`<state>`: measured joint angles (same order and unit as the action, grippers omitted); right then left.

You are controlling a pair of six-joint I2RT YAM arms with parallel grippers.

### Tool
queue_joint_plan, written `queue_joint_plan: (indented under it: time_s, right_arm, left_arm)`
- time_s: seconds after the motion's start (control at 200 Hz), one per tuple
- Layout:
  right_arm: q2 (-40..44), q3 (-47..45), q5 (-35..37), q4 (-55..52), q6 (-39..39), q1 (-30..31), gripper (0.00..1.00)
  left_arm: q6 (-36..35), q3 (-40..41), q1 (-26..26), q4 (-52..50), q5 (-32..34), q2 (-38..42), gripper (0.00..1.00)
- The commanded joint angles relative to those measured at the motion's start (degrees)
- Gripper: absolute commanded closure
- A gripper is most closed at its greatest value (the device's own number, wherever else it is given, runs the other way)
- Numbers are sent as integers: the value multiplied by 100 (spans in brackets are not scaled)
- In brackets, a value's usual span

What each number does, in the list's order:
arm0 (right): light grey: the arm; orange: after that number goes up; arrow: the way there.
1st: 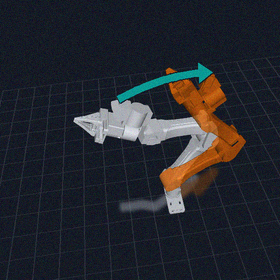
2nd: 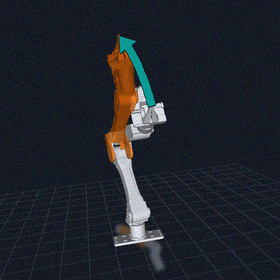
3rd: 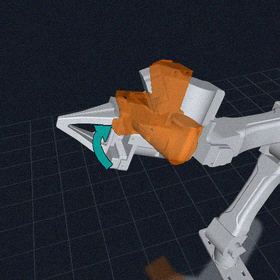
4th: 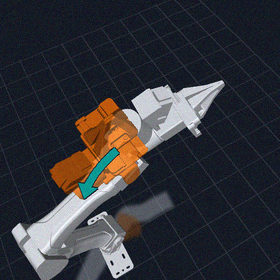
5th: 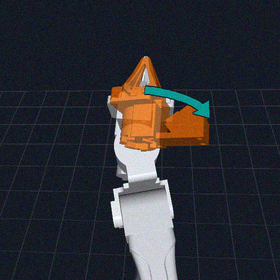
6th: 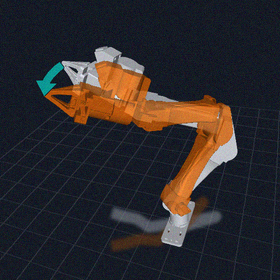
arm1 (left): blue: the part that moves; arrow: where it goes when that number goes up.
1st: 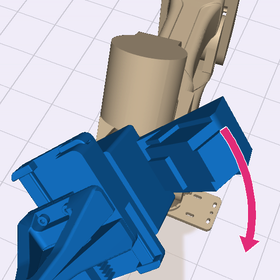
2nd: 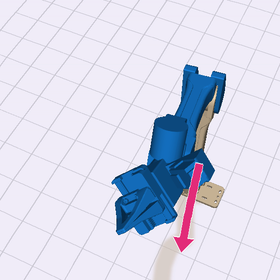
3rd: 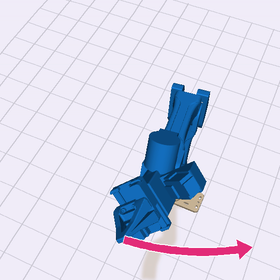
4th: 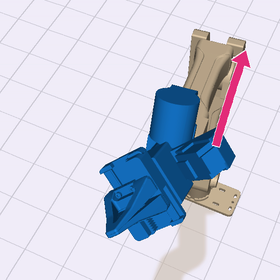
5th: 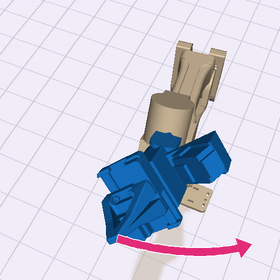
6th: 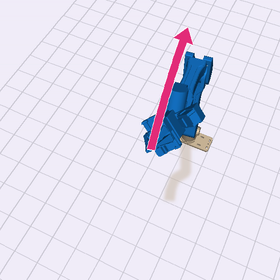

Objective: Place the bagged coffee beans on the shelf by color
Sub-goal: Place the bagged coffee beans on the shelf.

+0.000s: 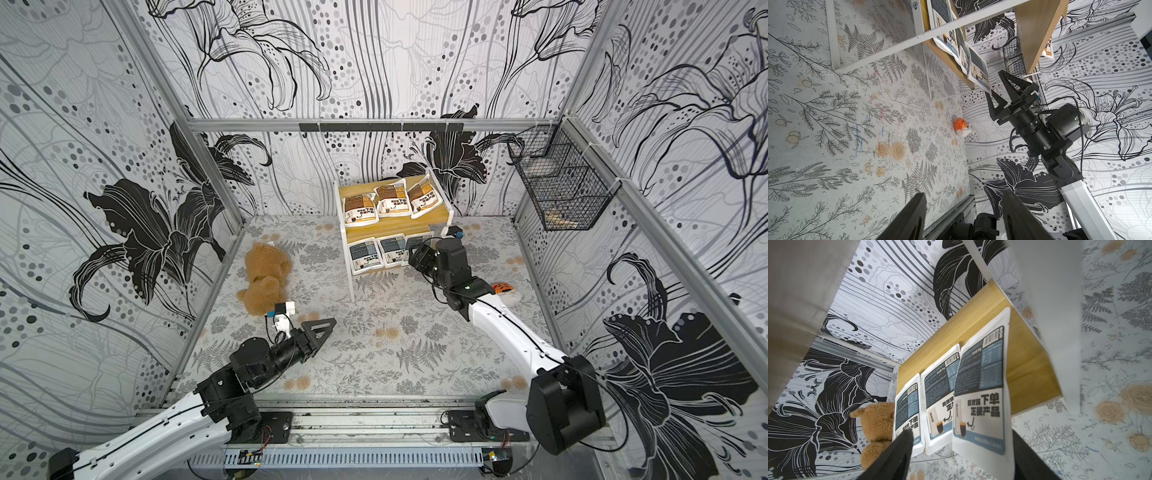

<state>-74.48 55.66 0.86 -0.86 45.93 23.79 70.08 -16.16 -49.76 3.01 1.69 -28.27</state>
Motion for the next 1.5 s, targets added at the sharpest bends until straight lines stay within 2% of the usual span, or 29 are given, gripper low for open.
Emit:
queue_joint_plan:
  time_s: [0.0, 0.06, 0.25, 0.491, 0.586, 0.716, 0.776, 0.921, 1.041, 1.497]
  right_arm:
    - [169, -108, 171, -296, 82, -32, 21]
    - [205, -117, 222, -427, 104, -32, 16]
    - [379, -205, 274, -687, 135, -30, 15]
    - [734, -377, 240, -945, 118, -32, 15]
    - [896, -497, 94, -980, 100, -28, 18]
    - [970, -661, -359, -954, 91, -24, 31]
    - [966, -756, -548, -886, 91, -24, 42]
    - [842, -888, -816, -754, 100, -15, 79]
    - [454, -767, -1032, -667, 17, -15, 93]
    - [-548, 146, -774, -735, -462, -477, 98]
  left_arm:
    - [5, 30, 19, 153, 23, 85, 37]
    - [5, 36, 21, 146, 39, 113, 37]
    - [14, 45, 19, 191, 26, 66, 37]
    - [14, 65, 23, 327, -11, -34, 37]
    - [15, 77, 24, 351, -19, -30, 37]
    - [32, 120, 19, 359, -11, 5, 37]
    - [32, 132, 23, 343, 2, 27, 37]
    - [40, 151, 24, 323, 42, 74, 37]
    - [28, 122, 19, 298, 68, 69, 37]
    - [-4, 61, 28, -13, 147, 150, 37]
